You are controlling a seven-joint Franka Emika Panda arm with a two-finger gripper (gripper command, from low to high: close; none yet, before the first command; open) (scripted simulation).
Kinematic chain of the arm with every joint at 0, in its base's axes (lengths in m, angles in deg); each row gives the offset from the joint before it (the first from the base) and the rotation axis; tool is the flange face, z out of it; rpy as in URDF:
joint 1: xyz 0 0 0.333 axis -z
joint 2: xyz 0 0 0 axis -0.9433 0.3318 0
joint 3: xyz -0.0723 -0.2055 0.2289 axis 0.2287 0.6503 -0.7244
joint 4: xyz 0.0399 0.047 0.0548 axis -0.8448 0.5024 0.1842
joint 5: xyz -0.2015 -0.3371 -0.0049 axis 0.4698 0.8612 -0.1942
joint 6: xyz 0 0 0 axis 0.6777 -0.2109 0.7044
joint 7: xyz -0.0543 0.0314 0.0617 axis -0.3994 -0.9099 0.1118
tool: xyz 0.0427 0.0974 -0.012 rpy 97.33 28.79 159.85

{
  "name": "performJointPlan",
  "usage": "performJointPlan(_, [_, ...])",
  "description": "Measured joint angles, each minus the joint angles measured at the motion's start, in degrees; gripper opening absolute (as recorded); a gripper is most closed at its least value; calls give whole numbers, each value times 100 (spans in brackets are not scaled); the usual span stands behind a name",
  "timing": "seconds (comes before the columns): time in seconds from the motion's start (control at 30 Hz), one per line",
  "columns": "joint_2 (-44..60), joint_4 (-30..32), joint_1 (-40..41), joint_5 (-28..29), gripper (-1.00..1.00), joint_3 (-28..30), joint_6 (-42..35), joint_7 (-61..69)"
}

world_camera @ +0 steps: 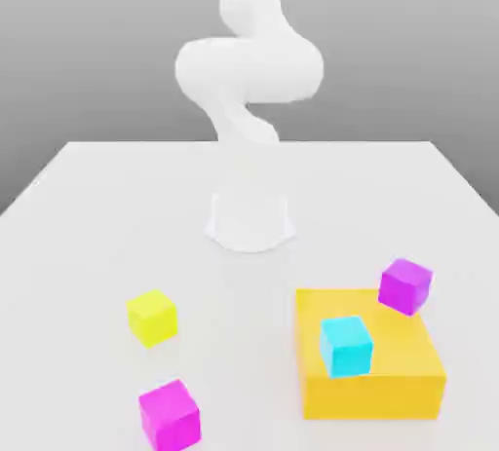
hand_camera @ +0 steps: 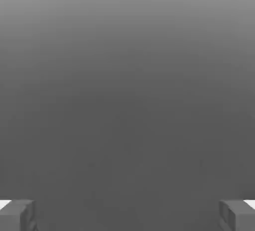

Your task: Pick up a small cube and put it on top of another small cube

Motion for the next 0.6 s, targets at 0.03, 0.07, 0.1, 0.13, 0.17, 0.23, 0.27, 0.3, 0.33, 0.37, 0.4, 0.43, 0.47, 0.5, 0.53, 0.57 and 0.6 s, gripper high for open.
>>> performJointPlan(0.03, [225, 34, -89, -60, 0, 120, 81, 205])
performJointPlan(0.07, [441, 67, -177, -115, 0, 238, 158, 400])
performJointPlan(0.1, [652, 98, -260, -173, 0, 351, 234, 594])
performJointPlan(0.13, [862, 130, -334, -237, 0, 457, 309, 791])
performJointPlan(0.17, [1070, 161, -405, -303, 0, 560, 383, 988])
performJointPlan(0.23, [1488, 223, -530, -445, 0, 750, 531, 1389])
performJointPlan(0.27, [1697, 254, -586, -519, 0, 839, 604, 1591])
performJointPlan(0.3, [1906, 285, -638, -594, 0, 923, 677, 1794])
performJointPlan(0.33, [2116, 315, -685, -670, 0, 1001, 750, 1997])
performJointPlan(0.37, [2326, 346, -725, -746, 0, 1073, 822, 2201])
performJointPlan(0.4, [2536, 377, -759, -822, 0, 1138, 895, 2405])
performJointPlan(0.43, [2746, 407, -786, -896, 0, 1195, 967, 2607])
performJointPlan(0.47, [2955, 438, -801, -969, 0, 1240, 1040, 2808])
performJointPlan(0.5, [3164, 470, -818, -1035, 0, 1286, 1117, 3002])
performJointPlan(0.53, [3372, 500, -824, -1096, 0, 1322, 1189, 3196])
performJointPlan(0.57, [3578, 531, -820, -1149, 0, 1352, 1263, 3384])
performJointPlan(0.6, [3782, 563, -799, -1193, 0, 1366, 1338, 3565])
